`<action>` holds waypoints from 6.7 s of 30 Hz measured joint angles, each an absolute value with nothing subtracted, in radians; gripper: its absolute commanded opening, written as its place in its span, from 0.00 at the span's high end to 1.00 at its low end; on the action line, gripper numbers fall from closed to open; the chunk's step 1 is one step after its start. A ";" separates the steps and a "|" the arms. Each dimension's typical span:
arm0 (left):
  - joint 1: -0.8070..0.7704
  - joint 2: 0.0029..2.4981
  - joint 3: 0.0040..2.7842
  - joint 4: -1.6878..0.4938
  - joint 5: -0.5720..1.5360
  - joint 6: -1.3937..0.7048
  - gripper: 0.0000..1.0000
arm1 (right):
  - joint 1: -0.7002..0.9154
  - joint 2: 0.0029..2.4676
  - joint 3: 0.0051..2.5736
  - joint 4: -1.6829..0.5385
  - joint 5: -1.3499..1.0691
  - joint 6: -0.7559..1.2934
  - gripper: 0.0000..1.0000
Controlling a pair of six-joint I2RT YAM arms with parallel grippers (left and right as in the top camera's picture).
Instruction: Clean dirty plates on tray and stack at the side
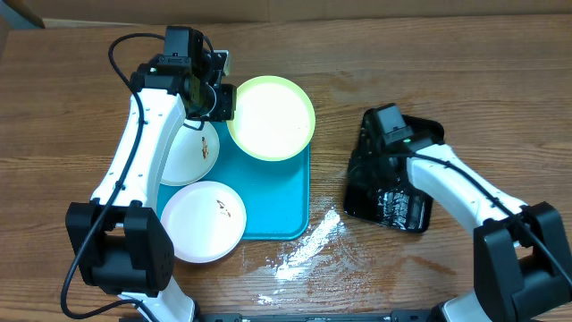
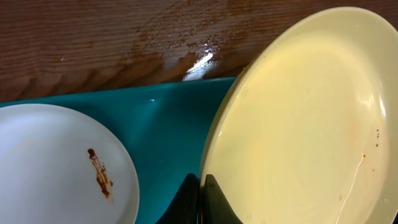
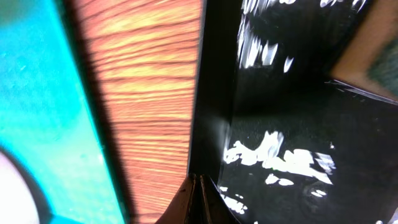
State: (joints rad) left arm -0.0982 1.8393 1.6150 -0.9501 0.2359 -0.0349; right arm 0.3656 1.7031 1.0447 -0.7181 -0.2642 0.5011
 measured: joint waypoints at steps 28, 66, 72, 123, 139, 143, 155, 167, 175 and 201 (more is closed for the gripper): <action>-0.098 1.839 1.615 -0.951 0.236 -0.035 0.96 | -0.236 1.740 1.217 -0.813 -0.076 0.443 0.96; -0.125 1.839 1.617 -0.845 0.236 -0.034 0.96 | -0.221 1.862 1.200 -0.640 -0.304 0.392 0.96; -0.151 1.839 1.617 -0.821 0.236 -0.034 0.96 | -0.116 1.862 1.200 -0.606 -0.316 0.392 0.93; -0.966 1.839 1.680 -0.707 -0.727 0.060 0.96 | -0.306 1.864 1.348 -0.973 -0.298 0.236 0.87; -1.072 1.839 1.680 -0.686 -1.050 0.061 0.96 | -0.306 1.864 1.348 -0.973 -0.295 0.235 0.87; -1.085 1.839 1.680 -0.679 -1.075 0.064 0.96 | -0.306 1.864 1.348 -0.973 -0.295 0.235 0.87; -1.120 1.836 1.684 -0.678 -1.065 0.074 0.96 | -0.306 1.864 1.348 -0.980 -0.295 0.236 0.87; -0.611 1.825 1.866 -0.963 -0.310 -0.073 0.96 | -0.307 1.864 1.348 -0.980 -0.295 0.236 0.87; 0.210 1.807 1.933 -1.090 0.184 -0.118 0.96 | -0.307 1.864 1.348 -0.977 -0.292 0.235 0.87; 0.655 2.241 1.938 -0.902 0.006 -0.167 0.96 | -0.184 1.874 1.677 -1.159 -0.292 0.220 0.76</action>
